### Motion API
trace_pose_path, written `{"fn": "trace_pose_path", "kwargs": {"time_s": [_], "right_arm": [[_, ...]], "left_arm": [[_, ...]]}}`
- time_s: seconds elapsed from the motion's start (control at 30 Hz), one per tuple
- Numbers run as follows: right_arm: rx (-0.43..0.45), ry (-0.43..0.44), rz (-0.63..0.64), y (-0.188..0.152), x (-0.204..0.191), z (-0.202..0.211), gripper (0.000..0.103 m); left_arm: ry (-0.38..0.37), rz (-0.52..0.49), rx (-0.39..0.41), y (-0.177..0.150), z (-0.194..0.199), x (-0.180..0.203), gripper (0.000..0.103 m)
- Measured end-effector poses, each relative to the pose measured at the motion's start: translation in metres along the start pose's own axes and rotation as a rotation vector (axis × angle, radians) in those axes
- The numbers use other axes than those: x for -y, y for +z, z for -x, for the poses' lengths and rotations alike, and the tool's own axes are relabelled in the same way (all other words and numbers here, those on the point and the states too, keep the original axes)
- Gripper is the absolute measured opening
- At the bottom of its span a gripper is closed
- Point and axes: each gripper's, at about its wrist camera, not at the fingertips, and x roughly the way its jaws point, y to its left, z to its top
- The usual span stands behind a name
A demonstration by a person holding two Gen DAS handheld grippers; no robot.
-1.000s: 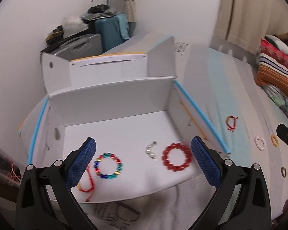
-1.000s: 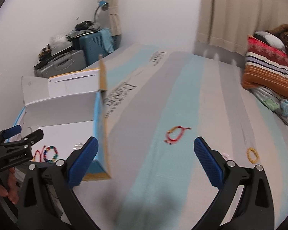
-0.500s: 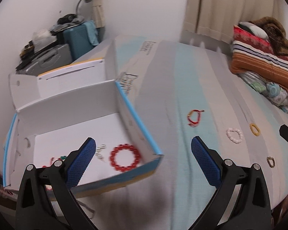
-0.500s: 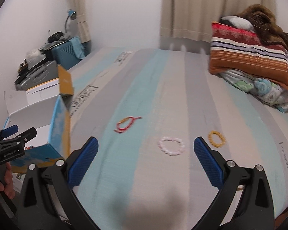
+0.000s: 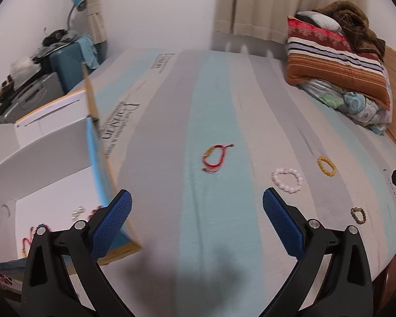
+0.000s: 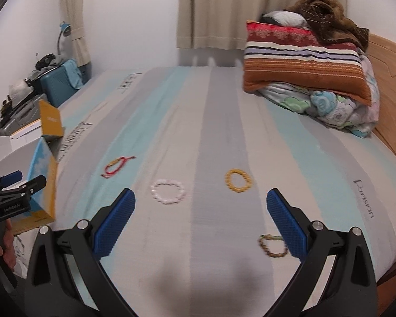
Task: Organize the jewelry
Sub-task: 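Move both tools back over the pink-white and brown-green bead bracelets, then grasp the pink-white bead bracelet with the left tool while the right tool grasps the brown-green bracelet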
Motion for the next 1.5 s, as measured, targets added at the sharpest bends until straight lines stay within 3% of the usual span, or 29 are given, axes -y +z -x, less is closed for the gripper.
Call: {"fn": "trace_pose_path", "kwargs": {"time_s": [0.33,0.63,1.13,1.5], "right_arm": [[-0.051,-0.063,-0.036,-0.021,0.052,-0.028,0.096],[-0.108,-0.086,-0.057,-0.049,0.094,-0.067,0.096],[-0.209,-0.101,-0.109,-0.089,0.131,-0.125,0.095],[-0.261,-0.125,-0.14,-0.106,0.16,-0.151,0.085]], "left_arm": [[-0.066,-0.037,-0.005,0.008,-0.041,0.049,0.097],[-0.078,-0.063,-0.039,0.005,-0.09,0.081,0.097],[-0.067,-0.112,-0.078,0.001,-0.154,0.114,0.097],[-0.038,-0.149,-0.095,0.001,-0.189,0.134,0.097]]}}
